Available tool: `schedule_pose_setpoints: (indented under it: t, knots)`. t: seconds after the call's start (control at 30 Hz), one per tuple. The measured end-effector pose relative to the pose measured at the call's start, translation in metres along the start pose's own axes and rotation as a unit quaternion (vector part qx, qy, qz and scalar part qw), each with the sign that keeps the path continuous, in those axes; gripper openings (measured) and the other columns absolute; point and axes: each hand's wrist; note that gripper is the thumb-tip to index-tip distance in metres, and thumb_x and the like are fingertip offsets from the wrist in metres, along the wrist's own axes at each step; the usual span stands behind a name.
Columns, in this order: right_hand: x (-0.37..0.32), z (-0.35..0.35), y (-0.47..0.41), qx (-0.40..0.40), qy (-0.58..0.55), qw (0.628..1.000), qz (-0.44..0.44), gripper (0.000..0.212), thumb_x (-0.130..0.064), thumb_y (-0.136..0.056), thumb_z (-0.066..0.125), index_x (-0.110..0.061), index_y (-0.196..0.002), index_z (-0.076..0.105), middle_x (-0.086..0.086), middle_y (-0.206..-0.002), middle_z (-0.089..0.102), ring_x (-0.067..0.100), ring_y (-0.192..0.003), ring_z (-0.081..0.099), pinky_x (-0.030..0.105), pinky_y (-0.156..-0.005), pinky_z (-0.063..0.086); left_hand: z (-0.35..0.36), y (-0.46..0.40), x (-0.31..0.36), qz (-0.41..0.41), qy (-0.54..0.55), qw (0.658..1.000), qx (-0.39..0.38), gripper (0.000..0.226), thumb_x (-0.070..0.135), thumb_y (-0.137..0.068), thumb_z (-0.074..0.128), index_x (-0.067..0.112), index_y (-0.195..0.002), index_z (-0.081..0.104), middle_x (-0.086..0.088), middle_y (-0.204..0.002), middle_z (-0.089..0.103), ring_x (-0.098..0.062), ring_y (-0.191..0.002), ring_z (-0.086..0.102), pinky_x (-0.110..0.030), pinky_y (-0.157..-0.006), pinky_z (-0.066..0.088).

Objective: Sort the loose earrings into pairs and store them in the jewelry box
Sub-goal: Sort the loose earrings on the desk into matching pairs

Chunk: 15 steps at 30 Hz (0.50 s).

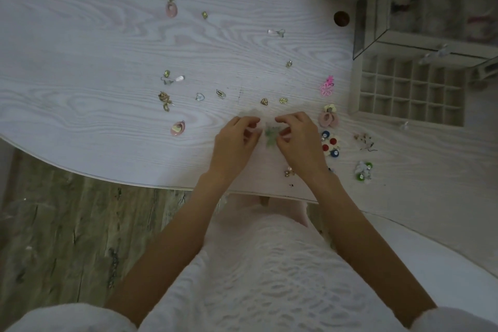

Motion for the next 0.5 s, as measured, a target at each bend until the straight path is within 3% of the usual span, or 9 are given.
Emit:
schedule_pose_setpoints:
  t: [0.07, 0.2, 0.37, 0.5]
  knots:
    - [-0.001, -0.010, -0.005, 0.006, 0.014, 1.000, -0.023, 0.029, -0.003, -0.083, 0.060, -0.006, -0.112, 0.062, 0.009, -0.112, 0.054, 0.014, -0.084, 0.057, 0.027, -0.078, 0.052, -0.012, -0.003, -0.002, 0.012, -0.016, 1.000, 0.006, 0.020, 0.022, -0.091, 0.056, 0.014, -0.108, 0.065, -0.001, -0.098, 0.068, -0.010, -0.080, 0.061, -0.020, -0.071, 0.050]
    - [-0.002, -0.031, -0.034, 0.001, 0.052, 0.996, -0.071, 0.027, -0.010, -0.087, 0.057, -0.011, -0.113, 0.062, 0.006, -0.114, 0.055, 0.019, -0.095, 0.057, 0.033, -0.084, 0.050, -0.042, -0.019, -0.011, 0.030, -0.045, 0.997, 0.047, 0.022, 0.031, -0.090, 0.051, 0.023, -0.102, 0.067, 0.005, -0.082, 0.071, -0.010, -0.071, 0.064, -0.027, -0.064, 0.054]
    - [-0.006, -0.035, -0.105, 0.005, 0.108, 0.990, -0.096, 0.032, -0.009, -0.088, 0.052, -0.011, -0.120, 0.058, 0.011, -0.124, 0.053, 0.027, -0.113, 0.048, 0.032, -0.095, 0.038, -0.083, -0.058, -0.027, -0.006, -0.068, 0.992, 0.108, 0.018, 0.025, -0.090, 0.055, 0.021, -0.104, 0.066, 0.005, -0.093, 0.069, -0.010, -0.083, 0.061, -0.029, -0.074, 0.048]
    - [-0.005, -0.024, -0.162, 0.026, 0.158, 0.985, -0.061, 0.040, -0.010, -0.090, 0.048, -0.011, -0.130, 0.048, 0.016, -0.132, 0.043, 0.032, -0.122, 0.036, 0.034, -0.103, 0.029, -0.111, -0.093, -0.050, -0.060, -0.054, 0.988, 0.134, 0.024, 0.021, -0.087, 0.056, 0.017, -0.110, 0.063, 0.001, -0.102, 0.066, -0.015, -0.091, 0.060, -0.036, -0.084, 0.049]
Point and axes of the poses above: each hand's wrist, its own y-axis away from the middle knuckle, its own z-axis out of the palm, x = y × z
